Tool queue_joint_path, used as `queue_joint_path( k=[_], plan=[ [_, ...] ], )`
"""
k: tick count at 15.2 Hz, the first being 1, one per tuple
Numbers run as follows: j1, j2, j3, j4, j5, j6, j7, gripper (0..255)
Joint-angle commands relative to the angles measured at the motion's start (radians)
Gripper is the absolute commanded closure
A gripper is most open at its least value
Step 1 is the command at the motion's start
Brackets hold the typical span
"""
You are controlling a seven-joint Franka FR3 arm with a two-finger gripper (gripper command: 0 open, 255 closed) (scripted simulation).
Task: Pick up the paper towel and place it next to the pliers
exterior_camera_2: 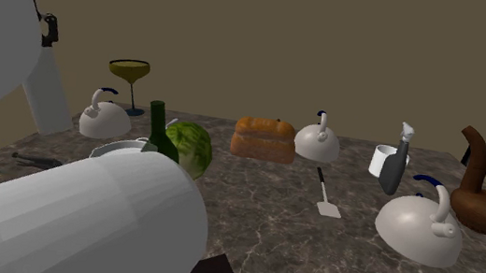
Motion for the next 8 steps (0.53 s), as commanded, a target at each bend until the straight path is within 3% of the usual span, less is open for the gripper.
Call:
queue_joint_path(
  k=[1, 8],
  plan=[
    [-0.001, 0.006, 0.001, -0.020, 0.003, 0.027, -0.002, 255],
    [-0.001, 0.027, 0.004, -0.086, 0.011, 0.113, -0.007, 255]
  ],
)
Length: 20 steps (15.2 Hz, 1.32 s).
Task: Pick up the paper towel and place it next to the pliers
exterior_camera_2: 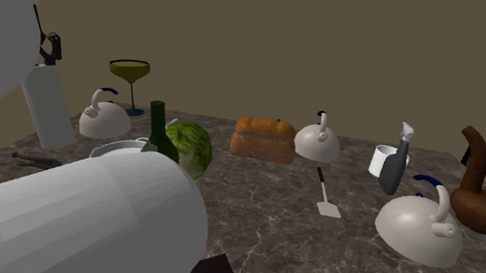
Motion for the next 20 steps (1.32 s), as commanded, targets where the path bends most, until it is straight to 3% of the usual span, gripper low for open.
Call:
queue_joint_path(
  k=[1, 20],
  plan=[
    [-0.001, 0.010, 0.001, -0.013, 0.004, 0.023, -0.003, 255],
    [-0.014, 0.116, 0.021, -0.126, 0.046, 0.239, -0.029, 255]
  ],
)
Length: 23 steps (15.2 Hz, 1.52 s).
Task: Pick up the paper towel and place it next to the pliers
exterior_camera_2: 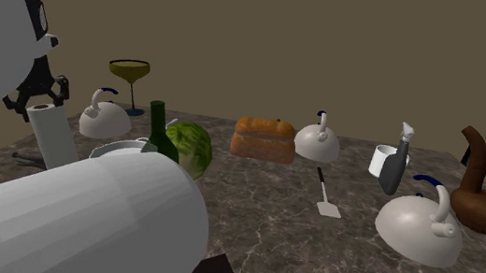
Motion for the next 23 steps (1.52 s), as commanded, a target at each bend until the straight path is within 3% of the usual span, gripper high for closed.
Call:
queue_joint_path(
  k=[1, 11, 12, 17, 21, 23],
  plan=[
    [-0.002, 0.017, 0.003, -0.005, 0.006, 0.022, -0.003, 255],
    [-0.005, 0.034, 0.007, -0.012, 0.012, 0.046, -0.007, 255],
    [-0.005, 0.034, 0.007, -0.012, 0.012, 0.046, -0.007, 0],
    [-0.005, 0.034, 0.007, -0.012, 0.012, 0.046, -0.007, 0],
    [0.012, -0.058, -0.010, -0.015, -0.019, -0.041, 0.013, 0],
    [0.012, -0.058, -0.010, -0.015, -0.019, -0.041, 0.013, 0]
  ],
)
